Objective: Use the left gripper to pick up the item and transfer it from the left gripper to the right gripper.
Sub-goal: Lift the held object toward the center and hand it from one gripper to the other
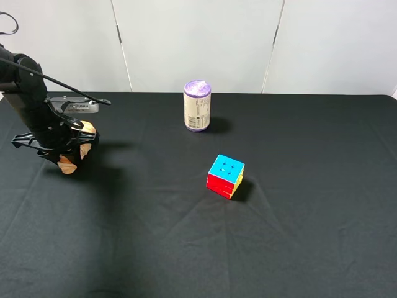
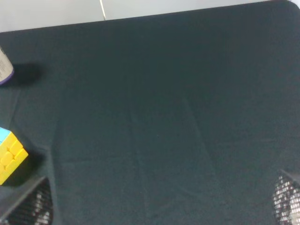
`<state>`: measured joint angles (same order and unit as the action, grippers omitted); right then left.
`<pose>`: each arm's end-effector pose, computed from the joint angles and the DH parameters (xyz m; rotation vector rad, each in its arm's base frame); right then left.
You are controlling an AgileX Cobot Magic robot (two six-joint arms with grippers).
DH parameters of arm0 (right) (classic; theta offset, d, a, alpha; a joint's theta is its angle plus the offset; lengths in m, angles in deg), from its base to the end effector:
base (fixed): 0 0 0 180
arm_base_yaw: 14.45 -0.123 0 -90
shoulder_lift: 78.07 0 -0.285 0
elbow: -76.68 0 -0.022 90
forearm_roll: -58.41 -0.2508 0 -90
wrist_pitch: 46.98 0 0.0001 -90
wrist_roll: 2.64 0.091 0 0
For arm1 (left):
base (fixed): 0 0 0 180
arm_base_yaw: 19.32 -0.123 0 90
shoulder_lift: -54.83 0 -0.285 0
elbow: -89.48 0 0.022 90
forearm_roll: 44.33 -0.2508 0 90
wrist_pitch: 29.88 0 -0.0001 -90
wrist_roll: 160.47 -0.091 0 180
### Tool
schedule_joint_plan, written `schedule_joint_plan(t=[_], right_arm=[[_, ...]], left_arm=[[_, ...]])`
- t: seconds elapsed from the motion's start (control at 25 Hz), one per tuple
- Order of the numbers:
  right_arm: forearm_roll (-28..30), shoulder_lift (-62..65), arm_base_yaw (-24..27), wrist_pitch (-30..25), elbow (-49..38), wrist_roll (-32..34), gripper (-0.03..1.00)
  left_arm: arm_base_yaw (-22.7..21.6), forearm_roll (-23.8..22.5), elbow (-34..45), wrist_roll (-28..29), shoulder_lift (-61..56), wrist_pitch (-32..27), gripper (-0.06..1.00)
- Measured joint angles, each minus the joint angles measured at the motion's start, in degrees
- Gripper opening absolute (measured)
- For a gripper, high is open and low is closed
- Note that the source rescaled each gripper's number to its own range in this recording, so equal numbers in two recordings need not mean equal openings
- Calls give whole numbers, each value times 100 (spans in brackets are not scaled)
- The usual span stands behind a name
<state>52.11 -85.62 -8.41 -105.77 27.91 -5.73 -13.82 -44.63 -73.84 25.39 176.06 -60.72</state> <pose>-0.0030 0.0089 0.2795 0.0488 2.0038 0.0289 0.3483 -0.0333 0.1061 -0.0030 2.9458 -0.0241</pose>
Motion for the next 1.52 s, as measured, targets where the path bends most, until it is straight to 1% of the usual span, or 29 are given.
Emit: schedule_joint_plan(t=[0.28, 0.72, 1.0, 1.28, 1.48, 1.52], right_arm=[[0, 0, 0, 0, 0, 0, 100], [0, 0, 0, 0, 0, 0, 100], [0, 0, 0, 0, 0, 0, 100], [0, 0, 0, 0, 0, 0, 100], [0, 0, 0, 0, 0, 0, 100], [0, 0, 0, 0, 0, 0, 100]], left_arm=[[0, -18, -12, -4, -192, -78, 8], [0, -35, -156, -4, -700, -733, 5], [0, -35, -162, -33, -1293, -1152, 4], [0, -35, -162, -374, -1981, -1639, 3], [0, 30, -162, -901, -2459, -2082, 3], [0, 121, -162, -1013, -2554, -2160, 3]])
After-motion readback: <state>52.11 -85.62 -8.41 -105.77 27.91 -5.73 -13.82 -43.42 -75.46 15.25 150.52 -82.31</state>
